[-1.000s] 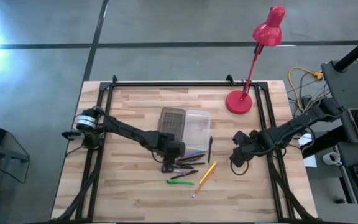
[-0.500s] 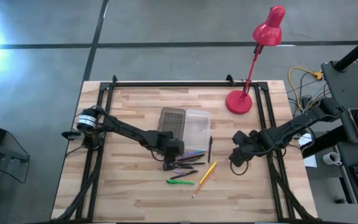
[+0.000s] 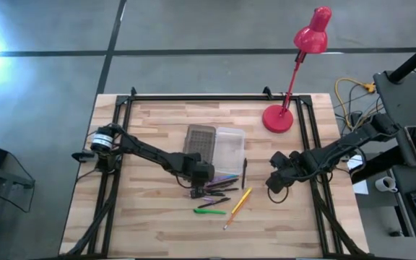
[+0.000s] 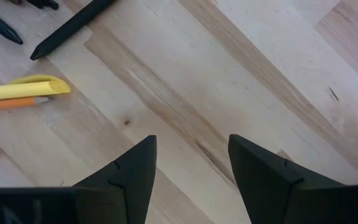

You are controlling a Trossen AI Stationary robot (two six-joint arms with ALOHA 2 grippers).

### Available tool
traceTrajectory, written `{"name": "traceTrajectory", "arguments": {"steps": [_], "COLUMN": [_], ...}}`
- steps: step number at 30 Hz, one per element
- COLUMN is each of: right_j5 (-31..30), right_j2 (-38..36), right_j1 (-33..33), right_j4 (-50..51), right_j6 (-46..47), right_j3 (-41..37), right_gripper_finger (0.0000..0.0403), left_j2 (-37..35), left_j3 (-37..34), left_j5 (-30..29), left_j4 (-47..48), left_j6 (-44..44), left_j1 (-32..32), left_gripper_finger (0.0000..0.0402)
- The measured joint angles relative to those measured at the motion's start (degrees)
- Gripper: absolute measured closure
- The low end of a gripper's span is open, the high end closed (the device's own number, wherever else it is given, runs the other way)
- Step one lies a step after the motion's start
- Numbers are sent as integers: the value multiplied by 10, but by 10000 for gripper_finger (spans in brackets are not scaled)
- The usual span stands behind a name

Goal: Pick & place school supplies into a supply box
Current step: Put the violet scissors into the supply box

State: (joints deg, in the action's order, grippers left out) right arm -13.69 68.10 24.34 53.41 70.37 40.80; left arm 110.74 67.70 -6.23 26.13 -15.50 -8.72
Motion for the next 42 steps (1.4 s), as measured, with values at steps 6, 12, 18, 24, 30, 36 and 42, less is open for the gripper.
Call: {"name": "traceTrajectory", "arguments": {"steps": [6,12,18,24,30,36,42], "right_j5": [0,0,-18,-34,-58,-59,-62], "right_j2": [0,0,0,0,-3,-21,-34], "right_j1": [0,0,0,-4,-8,-7,-7], "right_j4": [0,0,1,2,1,3,4], "right_j6": [0,-13,-24,52,224,248,223], "right_j3": [-1,-2,-4,-6,-5,-5,-5], "right_gripper_finger": [211,211,211,211,211,211,211], "left_j2": [-3,-37,-123,-176,-149,-95,-46], "left_j3": [-1,-4,-4,-3,-3,-2,25], "left_j5": [-3,26,57,46,6,-4,-39], "left_j4": [0,23,16,-43,-144,-165,-149], "left_j6": [-7,-66,-185,-387,-547,-581,-546], "left_j1": [-4,-10,-6,21,75,112,115], "left_gripper_finger": [355,355,355,355,355,351,353]}}
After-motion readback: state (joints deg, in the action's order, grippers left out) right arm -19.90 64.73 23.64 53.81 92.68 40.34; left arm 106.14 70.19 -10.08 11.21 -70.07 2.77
